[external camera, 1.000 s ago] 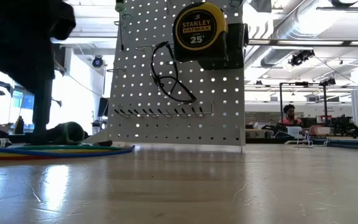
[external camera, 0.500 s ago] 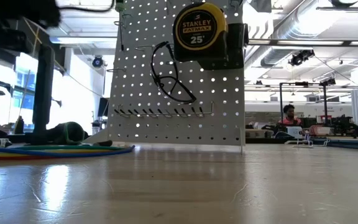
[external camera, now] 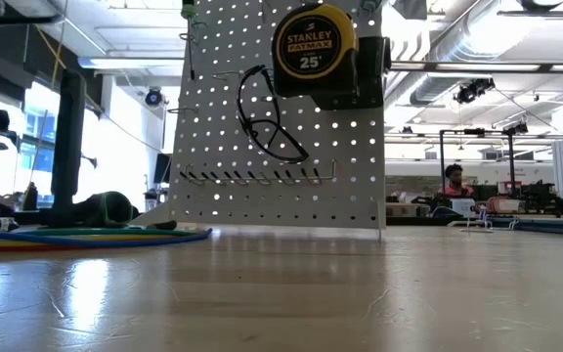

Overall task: Hang tools onto peg board
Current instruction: Hang the scissors on the peg board

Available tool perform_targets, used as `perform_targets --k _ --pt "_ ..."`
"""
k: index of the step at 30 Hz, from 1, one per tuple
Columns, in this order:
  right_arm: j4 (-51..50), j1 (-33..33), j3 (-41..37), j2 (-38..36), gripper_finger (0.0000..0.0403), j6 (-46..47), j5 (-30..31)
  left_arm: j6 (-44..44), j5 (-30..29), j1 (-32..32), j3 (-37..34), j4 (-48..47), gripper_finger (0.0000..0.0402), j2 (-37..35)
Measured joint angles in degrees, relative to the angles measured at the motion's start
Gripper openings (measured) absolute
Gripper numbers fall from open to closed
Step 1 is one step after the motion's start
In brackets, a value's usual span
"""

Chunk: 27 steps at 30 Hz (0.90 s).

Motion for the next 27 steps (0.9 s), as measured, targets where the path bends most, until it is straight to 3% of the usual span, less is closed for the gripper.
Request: perform_targets --k 3,10,27 --pt "0.49 -1.19 0.0 0.0 0.0155 -1.27 -1.84 1.13 3.46 -2.05 -2.4 3.67 0.0188 0.0" --pt "0.52 -1.66 0.0 0.0 0.0155 -3.12 -2.22 -1.85 -6.57 -3.42 -3.28 9.69 0.0188 1.22" --pt "0.17 -1.66 0.0 0.0 0.0155 -5.59 -5.45 -11.54 -2.79 -4.86 -2.55 10.8 0.0184 14.42"
